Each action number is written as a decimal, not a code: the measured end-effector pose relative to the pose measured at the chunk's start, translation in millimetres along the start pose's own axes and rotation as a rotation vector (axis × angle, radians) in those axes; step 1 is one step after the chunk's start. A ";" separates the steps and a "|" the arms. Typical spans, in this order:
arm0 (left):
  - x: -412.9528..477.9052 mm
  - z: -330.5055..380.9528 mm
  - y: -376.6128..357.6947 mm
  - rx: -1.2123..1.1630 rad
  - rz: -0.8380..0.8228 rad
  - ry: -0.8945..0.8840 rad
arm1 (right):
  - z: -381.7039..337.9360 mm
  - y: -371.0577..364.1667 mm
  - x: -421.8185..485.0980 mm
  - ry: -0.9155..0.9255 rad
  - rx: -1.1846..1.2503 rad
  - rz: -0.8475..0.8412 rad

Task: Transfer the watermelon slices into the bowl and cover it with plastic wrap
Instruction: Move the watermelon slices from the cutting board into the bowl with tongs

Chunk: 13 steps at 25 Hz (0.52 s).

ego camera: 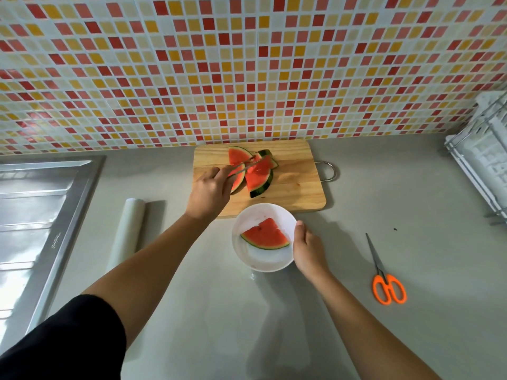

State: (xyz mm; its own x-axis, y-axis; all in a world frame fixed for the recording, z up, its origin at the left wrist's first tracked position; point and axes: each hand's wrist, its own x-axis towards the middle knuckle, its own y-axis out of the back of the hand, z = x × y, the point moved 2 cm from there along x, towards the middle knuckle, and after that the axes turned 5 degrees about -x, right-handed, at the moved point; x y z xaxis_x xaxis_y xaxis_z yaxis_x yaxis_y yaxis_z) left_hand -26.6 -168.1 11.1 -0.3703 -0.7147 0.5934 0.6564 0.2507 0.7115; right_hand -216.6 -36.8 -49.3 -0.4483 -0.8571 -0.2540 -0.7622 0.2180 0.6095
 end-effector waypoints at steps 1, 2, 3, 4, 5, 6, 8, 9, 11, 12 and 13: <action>0.4 -0.4 1.3 -0.052 0.013 0.111 | -0.2 0.0 -0.3 -0.003 0.002 -0.001; -0.5 -2.0 1.8 -0.103 0.015 0.220 | -0.3 0.1 -0.3 -0.005 0.001 0.000; -2.1 -4.6 1.9 -0.146 0.009 0.321 | -0.5 0.4 -0.4 -0.006 -0.002 0.000; -4.5 -8.2 1.5 -0.175 0.001 0.407 | -0.9 0.5 -0.4 -0.006 -0.007 0.001; -7.3 -12.2 0.8 -0.194 -0.009 0.482 | -1.2 0.6 -0.4 -0.005 -0.014 0.003; -10.0 -15.9 0.0 -0.217 -0.022 0.556 | -1.0 0.5 -0.3 -0.004 -0.018 0.004; -13.9 -21.5 -1.3 -0.278 -0.032 0.700 | -0.1 0.1 -0.4 -0.002 -0.013 0.003; -15.1 -23.5 -2.1 -0.307 -0.027 0.759 | 0.1 0.0 -0.3 -0.005 -0.009 0.001; -16.5 -26.1 -3.5 -0.358 -0.013 0.834 | 0.2 -0.6 0.1 -0.013 -0.009 -0.005; -16.8 -26.8 -4.1 -0.382 -0.008 0.861 | 0.1 -1.1 0.2 -0.013 -0.012 -0.007; -17.1 -27.0 -4.3 -0.404 -0.002 0.884 | 0.2 -1.1 0.1 -0.012 -0.013 -0.008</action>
State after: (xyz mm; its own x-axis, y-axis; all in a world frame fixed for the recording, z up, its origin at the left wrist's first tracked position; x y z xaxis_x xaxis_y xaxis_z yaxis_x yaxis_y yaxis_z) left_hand -5.4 -174.5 -12.3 0.1477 -0.9888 -0.0218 0.8936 0.1240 0.4313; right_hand -215.9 -37.0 -50.1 -0.4479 -0.8532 -0.2674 -0.7597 0.2054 0.6170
